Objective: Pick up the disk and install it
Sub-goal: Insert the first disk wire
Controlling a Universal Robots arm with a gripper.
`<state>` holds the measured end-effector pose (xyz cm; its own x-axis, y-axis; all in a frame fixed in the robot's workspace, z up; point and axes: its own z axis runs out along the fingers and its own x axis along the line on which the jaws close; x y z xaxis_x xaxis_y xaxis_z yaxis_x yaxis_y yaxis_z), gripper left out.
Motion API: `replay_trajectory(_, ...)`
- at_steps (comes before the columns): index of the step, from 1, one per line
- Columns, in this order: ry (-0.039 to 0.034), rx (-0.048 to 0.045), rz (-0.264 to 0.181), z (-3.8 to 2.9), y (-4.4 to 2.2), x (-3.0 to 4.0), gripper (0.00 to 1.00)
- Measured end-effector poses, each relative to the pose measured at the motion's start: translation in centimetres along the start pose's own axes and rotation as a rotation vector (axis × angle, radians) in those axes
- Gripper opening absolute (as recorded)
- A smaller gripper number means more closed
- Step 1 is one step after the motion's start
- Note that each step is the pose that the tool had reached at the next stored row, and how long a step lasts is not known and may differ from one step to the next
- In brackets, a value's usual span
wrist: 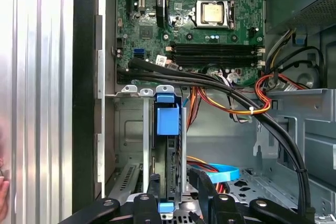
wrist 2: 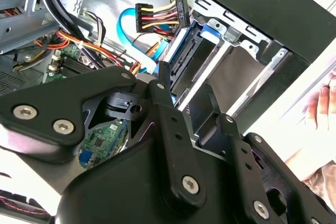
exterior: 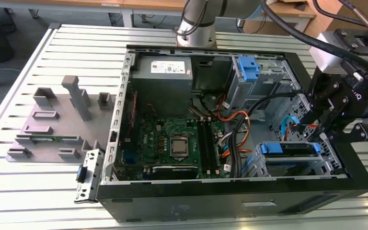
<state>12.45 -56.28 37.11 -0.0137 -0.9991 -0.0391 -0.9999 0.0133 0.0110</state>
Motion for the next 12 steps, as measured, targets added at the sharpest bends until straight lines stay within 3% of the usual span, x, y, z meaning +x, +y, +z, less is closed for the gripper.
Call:
replay_trajectory(6, -0.0001, 0.0, 0.0, -0.24, 0.0, -0.05, 0.42)
replay_trajectory(12, 0.0004, 0.0, 0.0, 0.13, 0.0, -0.46, 0.42)
